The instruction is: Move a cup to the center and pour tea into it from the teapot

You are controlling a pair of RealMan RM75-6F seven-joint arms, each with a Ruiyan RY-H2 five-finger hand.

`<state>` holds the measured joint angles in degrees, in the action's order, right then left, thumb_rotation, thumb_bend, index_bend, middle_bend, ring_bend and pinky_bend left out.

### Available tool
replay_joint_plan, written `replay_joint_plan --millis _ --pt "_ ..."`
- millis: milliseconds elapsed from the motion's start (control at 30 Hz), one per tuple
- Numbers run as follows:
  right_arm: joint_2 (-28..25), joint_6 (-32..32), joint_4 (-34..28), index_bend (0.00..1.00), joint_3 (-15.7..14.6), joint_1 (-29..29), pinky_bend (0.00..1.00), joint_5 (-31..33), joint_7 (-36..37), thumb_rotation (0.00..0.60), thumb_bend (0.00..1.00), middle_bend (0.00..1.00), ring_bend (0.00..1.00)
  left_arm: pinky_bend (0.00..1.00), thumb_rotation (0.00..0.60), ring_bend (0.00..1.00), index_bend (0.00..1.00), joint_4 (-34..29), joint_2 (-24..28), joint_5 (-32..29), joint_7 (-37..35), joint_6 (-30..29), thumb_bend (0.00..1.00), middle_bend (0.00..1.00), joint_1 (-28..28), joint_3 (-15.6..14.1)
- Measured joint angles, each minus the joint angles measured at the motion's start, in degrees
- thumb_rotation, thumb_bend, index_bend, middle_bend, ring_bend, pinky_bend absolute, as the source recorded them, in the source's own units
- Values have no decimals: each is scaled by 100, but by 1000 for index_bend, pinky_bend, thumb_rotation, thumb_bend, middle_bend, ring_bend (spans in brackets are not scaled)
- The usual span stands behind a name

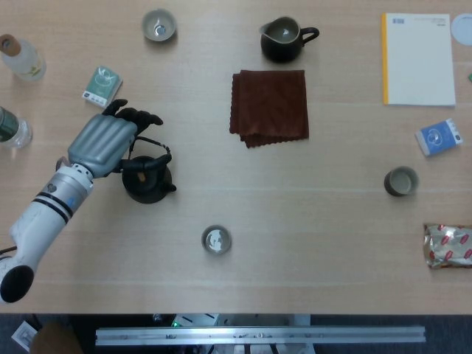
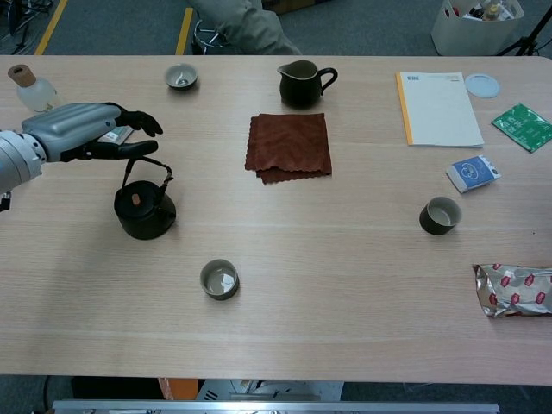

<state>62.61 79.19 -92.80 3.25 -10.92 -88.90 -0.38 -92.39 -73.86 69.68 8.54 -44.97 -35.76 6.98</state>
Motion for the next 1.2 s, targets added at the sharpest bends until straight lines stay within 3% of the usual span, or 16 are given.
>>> replay_joint_plan --millis 567,867,1200 --pt "91 -77 188 339 -10 -9 303 126 166 600 100 402 273 71 0 188 299 754 -730 -722 453 273 114 322 -384 -213" --pt "118 -73 257 339 -10 -12 303 140 244 600 101 402 273 71 0 325 433 796 -816 -471 321 -33 114 487 -328 -254" --pt "137 -14 291 339 -22 9 303 107 318 600 101 402 273 72 4 356 486 509 -640 -84 226 -602 114 523 -109 -329"
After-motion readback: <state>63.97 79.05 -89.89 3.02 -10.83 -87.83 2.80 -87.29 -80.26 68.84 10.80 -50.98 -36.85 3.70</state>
